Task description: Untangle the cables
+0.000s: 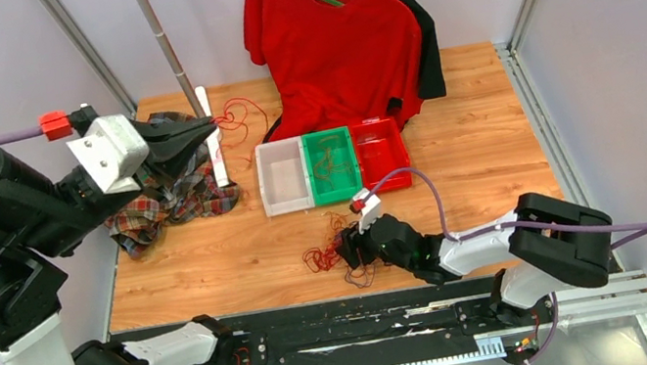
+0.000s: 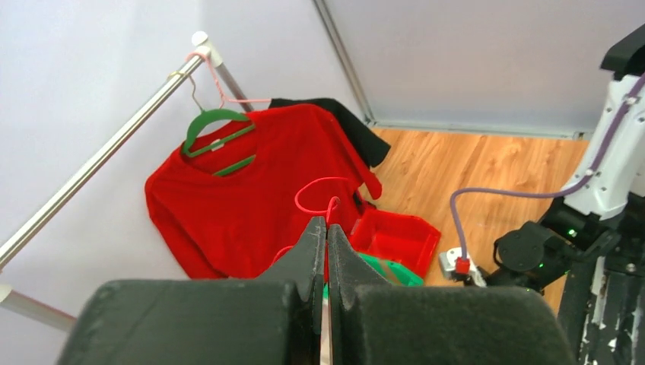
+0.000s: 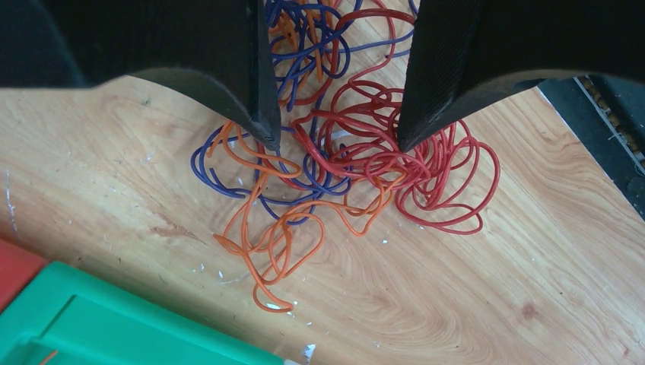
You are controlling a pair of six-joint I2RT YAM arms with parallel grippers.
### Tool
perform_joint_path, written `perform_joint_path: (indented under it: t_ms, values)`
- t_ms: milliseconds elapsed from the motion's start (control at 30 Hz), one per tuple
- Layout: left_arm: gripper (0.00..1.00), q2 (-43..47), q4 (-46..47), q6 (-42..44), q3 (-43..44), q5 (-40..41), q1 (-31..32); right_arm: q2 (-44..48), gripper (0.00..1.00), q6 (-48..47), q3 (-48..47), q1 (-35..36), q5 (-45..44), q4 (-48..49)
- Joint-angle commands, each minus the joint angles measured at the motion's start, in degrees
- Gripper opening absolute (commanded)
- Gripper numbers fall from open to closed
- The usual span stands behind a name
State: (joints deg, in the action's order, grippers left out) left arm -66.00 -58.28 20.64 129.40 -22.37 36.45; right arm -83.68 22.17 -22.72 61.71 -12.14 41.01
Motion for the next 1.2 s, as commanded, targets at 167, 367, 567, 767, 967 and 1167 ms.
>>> perform_joint_path:
  t_ms: [167,367,567,767,967,1167]
  values:
    - [0.01,2.8,5.9,5.3,-17.2,7.0,-0.2,10.3,0.61,1.2,0.1,-0.6,-0.8,-5.0]
    - [0.01,3.6,11.2,4.3,-34.8,8.8,-0.2,22.0,0.67,0.2,-1.8,-0.8,-2.9,-13.4]
    - [0.01,2.1,21.3,3.9,-43.4,17.6,-0.3,29.8,0.67,-1.9,-2.3,-1.5,-5.8,-19.1]
    - [0.01,0.2,26.9,3.8,-45.4,21.7,-0.2,32.6,0.67,-3.3,-2.5,-1.8,-9.3,-23.1]
    - [0.00,0.7,29.8,6.8,-52.7,23.6,-0.5,33.8,0.66,-4.8,-3.7,-1.8,-10.1,-25.6]
    - [0.00,-0.4,34.4,7.4,-55.4,25.8,-2.0,34.5,0.65,-5.5,-3.3,-1.8,-12.4,-25.6]
